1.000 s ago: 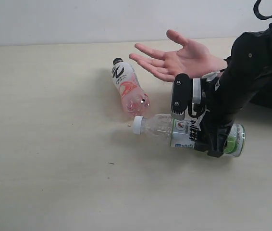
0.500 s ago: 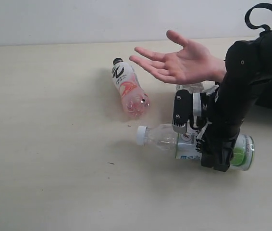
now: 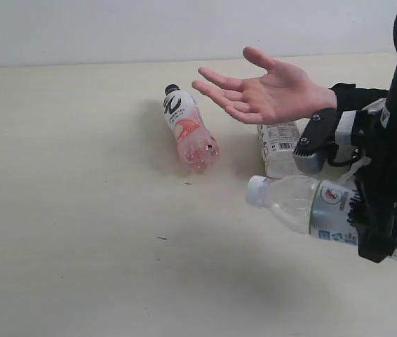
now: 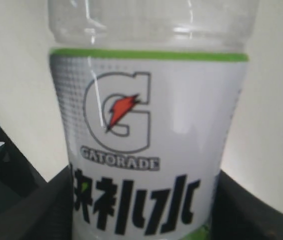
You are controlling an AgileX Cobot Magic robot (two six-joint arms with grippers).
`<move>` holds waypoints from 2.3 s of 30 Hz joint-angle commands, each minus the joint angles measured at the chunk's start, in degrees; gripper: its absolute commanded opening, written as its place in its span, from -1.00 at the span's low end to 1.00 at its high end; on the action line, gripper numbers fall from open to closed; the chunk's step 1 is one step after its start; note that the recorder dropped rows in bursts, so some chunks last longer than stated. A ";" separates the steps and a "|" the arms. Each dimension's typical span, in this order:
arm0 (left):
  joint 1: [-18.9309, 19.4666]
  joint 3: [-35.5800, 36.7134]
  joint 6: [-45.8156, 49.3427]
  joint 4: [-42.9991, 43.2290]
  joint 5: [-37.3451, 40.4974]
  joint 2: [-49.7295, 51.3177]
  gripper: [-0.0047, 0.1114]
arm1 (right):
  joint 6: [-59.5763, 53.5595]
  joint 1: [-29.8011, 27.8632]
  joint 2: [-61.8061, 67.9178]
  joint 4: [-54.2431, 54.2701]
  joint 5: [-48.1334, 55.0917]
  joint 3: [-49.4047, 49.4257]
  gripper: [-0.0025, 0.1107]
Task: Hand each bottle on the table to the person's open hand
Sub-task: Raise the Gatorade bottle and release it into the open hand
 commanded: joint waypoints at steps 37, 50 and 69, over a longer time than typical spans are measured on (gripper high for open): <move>-0.24 0.03 -0.25 0.01 -0.22 -0.27 -0.88 | 26.08 0.03 3.21 -5.96 -0.37 -22.52 -0.96; -0.24 0.03 -0.25 0.01 -0.22 -0.27 -0.88 | 30.23 0.03 14.86 -5.51 -10.75 -30.50 -0.96; -0.24 0.03 -0.25 0.01 -0.22 -0.27 -0.88 | 31.54 0.03 18.65 0.83 -9.11 -33.12 -0.57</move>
